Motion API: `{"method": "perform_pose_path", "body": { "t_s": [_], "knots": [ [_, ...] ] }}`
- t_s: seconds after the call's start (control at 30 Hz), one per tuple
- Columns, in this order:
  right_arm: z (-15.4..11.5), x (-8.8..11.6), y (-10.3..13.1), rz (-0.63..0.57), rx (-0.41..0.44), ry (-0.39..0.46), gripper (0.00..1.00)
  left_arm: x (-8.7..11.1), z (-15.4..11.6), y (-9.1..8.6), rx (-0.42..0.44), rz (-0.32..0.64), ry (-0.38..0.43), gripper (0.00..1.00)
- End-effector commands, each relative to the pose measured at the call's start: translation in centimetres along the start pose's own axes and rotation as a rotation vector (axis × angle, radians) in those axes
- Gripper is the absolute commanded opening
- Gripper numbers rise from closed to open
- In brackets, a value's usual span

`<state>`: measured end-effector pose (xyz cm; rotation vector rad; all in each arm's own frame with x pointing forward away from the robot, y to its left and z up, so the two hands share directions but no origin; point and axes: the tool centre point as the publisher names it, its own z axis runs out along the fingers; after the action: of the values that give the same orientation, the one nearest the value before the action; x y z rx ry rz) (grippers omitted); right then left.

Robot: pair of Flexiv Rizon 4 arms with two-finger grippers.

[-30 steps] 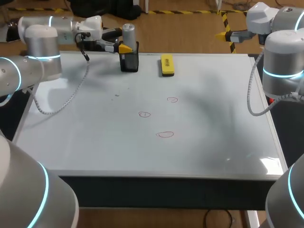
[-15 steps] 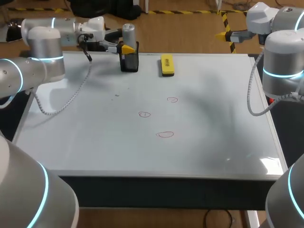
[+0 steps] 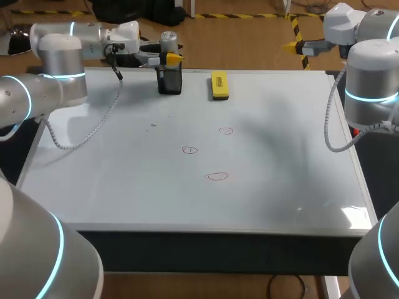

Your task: Pick up the inspection probe, press it on each red-marked spot on the whiteboard one by one, put down the probe, pick up the eraser, and wipe off all the red marks.

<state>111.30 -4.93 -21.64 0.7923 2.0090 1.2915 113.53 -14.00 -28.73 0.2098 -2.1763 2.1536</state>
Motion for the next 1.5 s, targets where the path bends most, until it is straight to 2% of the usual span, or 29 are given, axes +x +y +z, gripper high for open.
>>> {"method": "perform_pose_path", "body": {
  "t_s": [0.03, 0.2, 0.23, 0.83, 1.5],
  "knots": [
    [0.0, 0.0, 0.0, 0.000, 0.001, 0.001, 1.00, 0.2, -0.1, 0.1, 0.005, 0.003, -0.002, 0.30],
    [0.0, 0.0, 0.0, 0.000, 0.001, 0.001, 1.00, 0.5, -0.3, -0.3, 0.006, 0.014, 0.000, 0.01],
    [0.0, 0.0, 0.0, 0.000, 0.001, 0.001, 1.00, 0.5, -0.3, -0.3, 0.005, 0.016, -0.001, 0.00],
    [0.0, 0.0, 0.0, 0.000, 0.001, 0.001, 1.00, 0.8, 1.0, -2.7, -0.029, 0.054, 0.029, 0.00],
    [0.0, 0.0, 0.0, 0.000, 0.001, 0.001, 1.00, 1.0, -0.3, -4.8, -0.005, 0.097, 0.000, 0.00]
  ]
}}
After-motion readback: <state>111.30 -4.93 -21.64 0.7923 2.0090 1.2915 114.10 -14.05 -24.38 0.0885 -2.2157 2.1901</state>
